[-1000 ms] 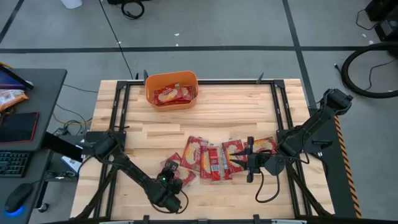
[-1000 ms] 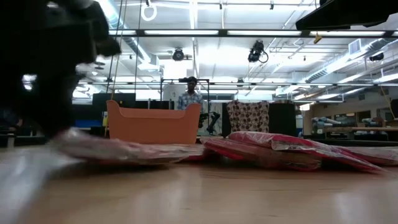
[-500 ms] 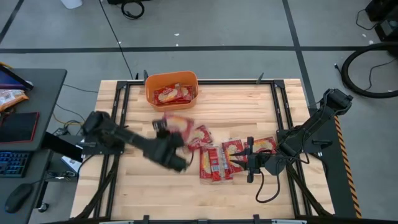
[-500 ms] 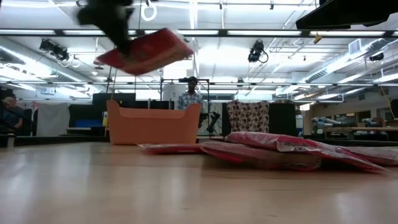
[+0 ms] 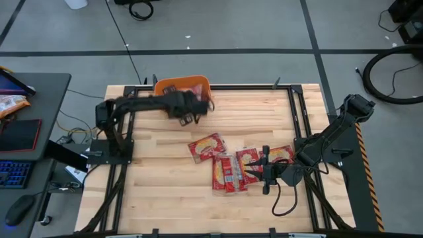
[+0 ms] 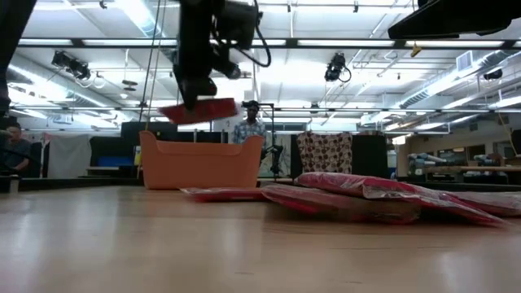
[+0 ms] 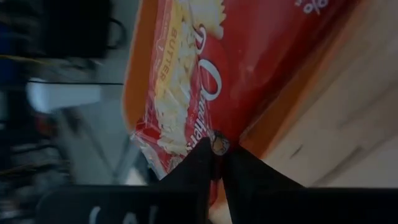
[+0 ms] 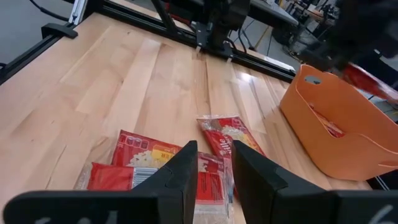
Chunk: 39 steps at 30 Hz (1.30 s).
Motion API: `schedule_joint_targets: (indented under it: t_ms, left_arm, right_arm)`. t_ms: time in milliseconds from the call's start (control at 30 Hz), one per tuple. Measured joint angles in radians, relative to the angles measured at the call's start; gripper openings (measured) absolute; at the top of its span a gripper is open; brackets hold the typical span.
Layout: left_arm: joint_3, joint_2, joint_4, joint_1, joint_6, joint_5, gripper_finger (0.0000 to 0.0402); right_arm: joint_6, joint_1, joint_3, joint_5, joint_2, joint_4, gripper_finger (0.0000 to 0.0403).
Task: Sort popcorn bags into baskets
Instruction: Put the red popcorn bag into the orange bin
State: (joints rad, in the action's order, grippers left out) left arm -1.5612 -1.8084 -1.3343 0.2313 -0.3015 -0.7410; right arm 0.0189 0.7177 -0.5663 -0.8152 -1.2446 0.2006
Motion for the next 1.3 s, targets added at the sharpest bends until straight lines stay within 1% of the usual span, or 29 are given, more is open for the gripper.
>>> schedule_joint_targets:
  t_ms: [67,133,200,300,400,467,567,667,733,833,933,1033,1133,1300]
  left_arm:
    - [0.000,-0.004,0.066,0.058,0.062,0.053,0.0042]
    - [0.000,-0.011,0.105,0.098,0.116,0.084,0.0060]
    - [0.000,-0.021,0.125,0.121,0.151,0.120,0.0087]
    - [0.000,-0.028,0.134,0.124,0.157,0.230,0.0133]
    - [-0.001,-0.026,0.172,0.076,0.155,0.381,0.0169]
    - [-0.001,-0.026,0.188,0.021,0.155,0.464,0.0183]
    - [-0.001,-0.026,0.237,-0.084,0.128,0.503,0.0188]
    - [-0.001,-0.026,0.315,-0.195,0.096,0.495,0.0189]
    - [-0.001,-0.026,0.359,-0.269,0.069,0.465,0.0190]
    - [-0.002,-0.053,0.412,-0.373,0.054,0.386,0.0192]
    - [-0.002,-0.111,0.422,-0.454,0.010,0.275,0.0203]
    - [-0.002,-0.172,0.420,-0.508,-0.036,0.185,0.0217]
    - [0.000,-0.230,0.406,-0.542,-0.035,0.175,0.0223]
    - [0.000,-0.304,0.388,-0.574,-0.029,0.157,0.0218]
  right_arm:
    - [0.000,0.000,0.000,0.000,0.000,0.000,0.0103]
    - [0.000,0.000,0.000,0.000,0.000,0.000,0.0103]
    - [-0.004,0.000,0.000,0.000,0.000,0.000,0.0103]
    - [-0.008,0.000,0.000,0.002,0.000,-0.001,0.0103]
    - [-0.012,0.000,0.000,0.005,0.000,-0.010,0.0103]
    - [-0.012,-0.001,0.000,0.005,0.000,-0.012,0.0103]
    - [-0.014,-0.001,0.000,0.005,0.000,-0.013,0.0103]
    - [-0.015,-0.001,0.000,0.006,0.000,-0.012,0.0103]
    - [-0.016,-0.001,0.000,0.006,0.000,-0.008,0.0103]
    - [-0.015,-0.001,0.000,0.006,0.000,-0.001,0.0103]
    - [-0.018,-0.001,0.000,0.007,0.000,0.007,0.0103]
    - [-0.018,-0.001,0.000,0.007,0.000,0.008,0.0103]
    - [-0.019,-0.001,0.000,0.008,0.000,0.009,0.0103]
    - [-0.018,-0.001,0.000,0.008,0.000,0.008,0.0103]
